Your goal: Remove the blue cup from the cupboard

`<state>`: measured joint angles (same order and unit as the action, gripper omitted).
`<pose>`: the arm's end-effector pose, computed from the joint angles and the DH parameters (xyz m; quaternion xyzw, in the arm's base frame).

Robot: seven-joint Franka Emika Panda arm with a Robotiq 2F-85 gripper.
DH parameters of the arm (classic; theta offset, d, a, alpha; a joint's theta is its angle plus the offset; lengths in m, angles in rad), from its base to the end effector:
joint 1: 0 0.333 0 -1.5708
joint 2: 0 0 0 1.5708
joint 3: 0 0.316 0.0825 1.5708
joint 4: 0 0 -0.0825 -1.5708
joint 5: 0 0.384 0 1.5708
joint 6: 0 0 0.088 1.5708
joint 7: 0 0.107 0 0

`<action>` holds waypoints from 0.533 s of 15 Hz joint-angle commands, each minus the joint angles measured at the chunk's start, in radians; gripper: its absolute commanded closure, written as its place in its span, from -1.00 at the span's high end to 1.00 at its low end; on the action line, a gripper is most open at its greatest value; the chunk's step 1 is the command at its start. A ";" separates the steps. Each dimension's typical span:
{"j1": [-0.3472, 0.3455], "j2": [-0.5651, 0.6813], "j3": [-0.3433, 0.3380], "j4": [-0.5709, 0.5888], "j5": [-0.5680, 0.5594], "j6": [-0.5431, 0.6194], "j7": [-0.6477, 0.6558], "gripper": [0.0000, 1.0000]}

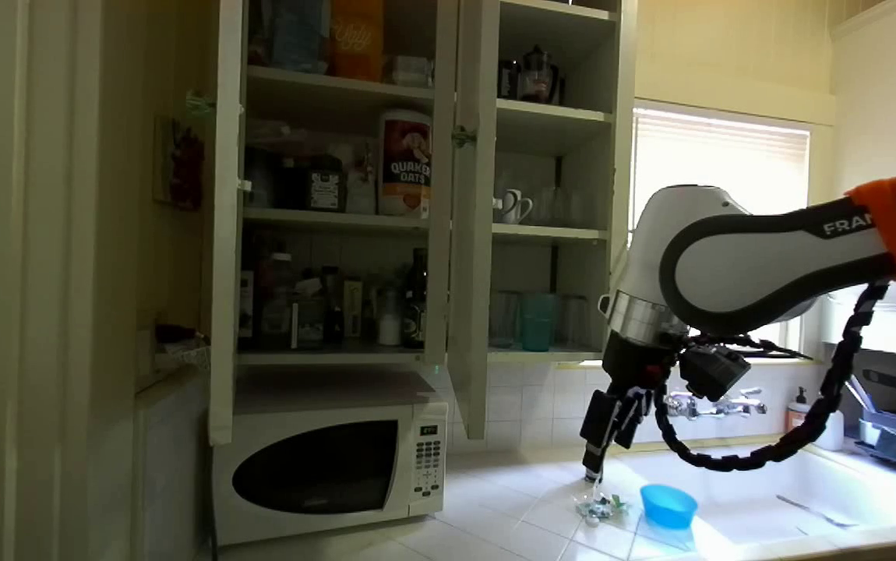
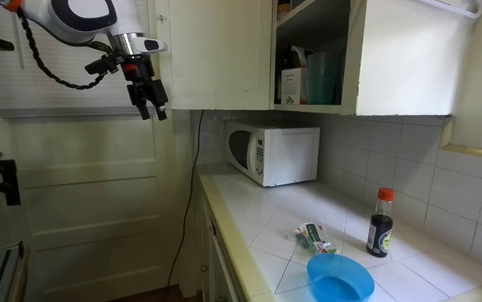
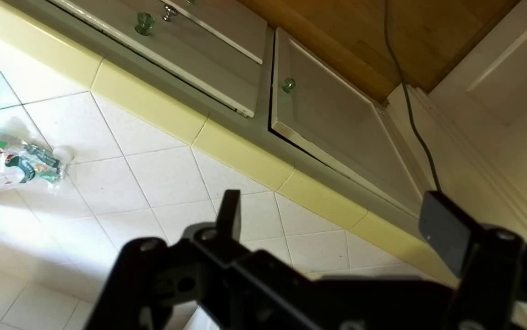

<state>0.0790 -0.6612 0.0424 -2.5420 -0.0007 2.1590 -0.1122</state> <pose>0.3731 0.0469 0.5155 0.9838 0.1130 0.1384 0.0132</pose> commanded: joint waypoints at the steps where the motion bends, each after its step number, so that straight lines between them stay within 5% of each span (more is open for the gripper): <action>1: 0.005 0.001 -0.004 0.002 -0.004 -0.002 0.003 1.00; 8: -0.027 -0.020 0.008 0.005 -0.051 0.063 0.024 1.00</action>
<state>0.0758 -0.6618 0.0426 -2.5393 -0.0069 2.1728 -0.1098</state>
